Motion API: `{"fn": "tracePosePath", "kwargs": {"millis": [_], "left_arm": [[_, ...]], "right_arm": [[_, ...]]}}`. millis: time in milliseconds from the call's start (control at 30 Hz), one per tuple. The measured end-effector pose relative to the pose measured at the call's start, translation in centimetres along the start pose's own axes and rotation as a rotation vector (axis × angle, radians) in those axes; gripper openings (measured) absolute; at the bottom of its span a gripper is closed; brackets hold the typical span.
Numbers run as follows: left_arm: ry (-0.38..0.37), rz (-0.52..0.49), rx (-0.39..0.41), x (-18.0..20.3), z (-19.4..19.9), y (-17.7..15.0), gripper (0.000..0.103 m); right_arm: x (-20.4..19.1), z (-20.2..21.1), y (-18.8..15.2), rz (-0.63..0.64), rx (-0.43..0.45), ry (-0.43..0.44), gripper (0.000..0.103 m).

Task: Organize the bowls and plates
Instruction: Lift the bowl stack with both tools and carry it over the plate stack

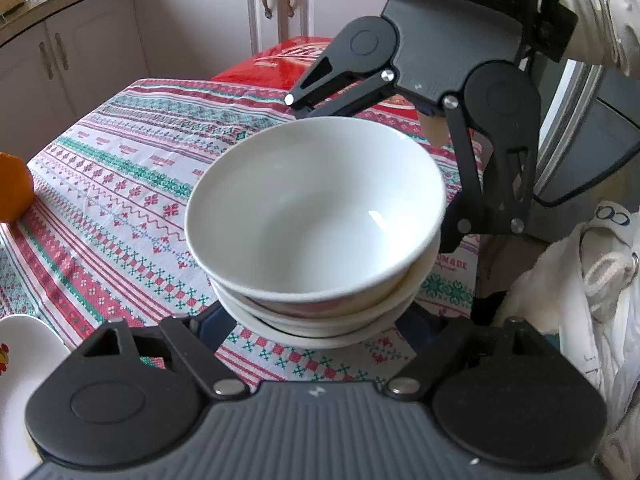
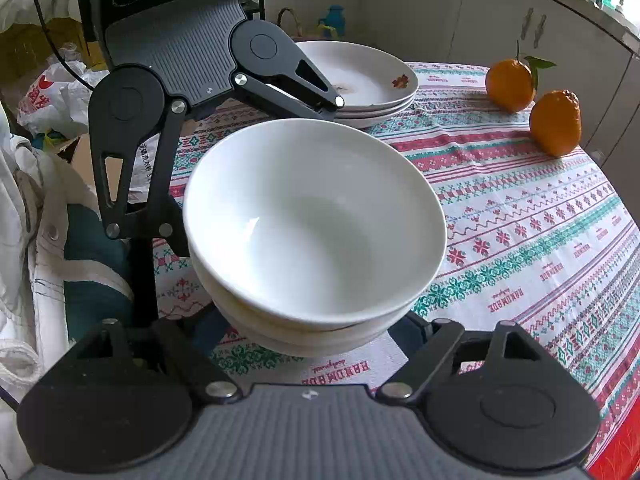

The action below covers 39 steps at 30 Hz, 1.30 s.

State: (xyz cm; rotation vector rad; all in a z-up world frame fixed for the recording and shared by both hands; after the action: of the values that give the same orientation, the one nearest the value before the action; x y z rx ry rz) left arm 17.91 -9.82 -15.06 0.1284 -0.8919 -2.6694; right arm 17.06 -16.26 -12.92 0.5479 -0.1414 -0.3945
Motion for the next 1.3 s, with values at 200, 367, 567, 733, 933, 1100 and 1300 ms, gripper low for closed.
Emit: {"fn": "tracePosePath", "kwargs": {"millis": [200, 367, 567, 733, 933, 1100, 1300], "left_arm": [[-0.004, 0.003, -0.004, 0.0, 0.0, 0.1, 0.084], [-0.001, 0.008, 0.006, 0.0, 0.6, 0.4, 0.084], [0.019, 0.011, 0.037, -0.1, 2.5, 1.0, 0.084], [0.055, 0.023, 0.058, -0.8, 4.7, 1.1, 0.084], [0.115, 0.049, 0.078, -2.3, 7.7, 0.2, 0.084], [0.177, 0.080, 0.095, -4.5, 10.4, -1.0, 0.084], [0.266, 0.139, 0.093, -8.0, 12.8, -3.4, 0.085]], "right_arm": [[0.1, 0.0, 0.0, -0.018, -0.004, -0.001, 0.088], [0.0, 0.5, 0.5, -0.007, -0.015, -0.011, 0.088], [0.1, 1.8, 2.0, 0.016, -0.016, -0.029, 0.088], [0.1, 2.3, 4.4, 0.056, -0.013, -0.031, 0.088], [-0.1, 2.2, 7.9, 0.129, 0.000, -0.027, 0.088], [0.1, 1.4, 11.5, 0.198, 0.017, -0.020, 0.088], [0.5, -1.4, 16.0, 0.287, 0.031, -0.014, 0.088]]}}
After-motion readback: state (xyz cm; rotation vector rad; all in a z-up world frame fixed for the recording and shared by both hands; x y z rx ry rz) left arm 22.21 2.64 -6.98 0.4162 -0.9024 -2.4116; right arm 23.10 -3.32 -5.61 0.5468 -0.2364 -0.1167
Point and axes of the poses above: each gripper's, at about its wrist camera, not at the fingertips, and z roughly against the way its jaws point, x to its right, y to its top, the point moved 9 cm from there along -z, roughly the way its jaws point, and after that the axes turned 2 degrees about -y, right-handed, at the moved point
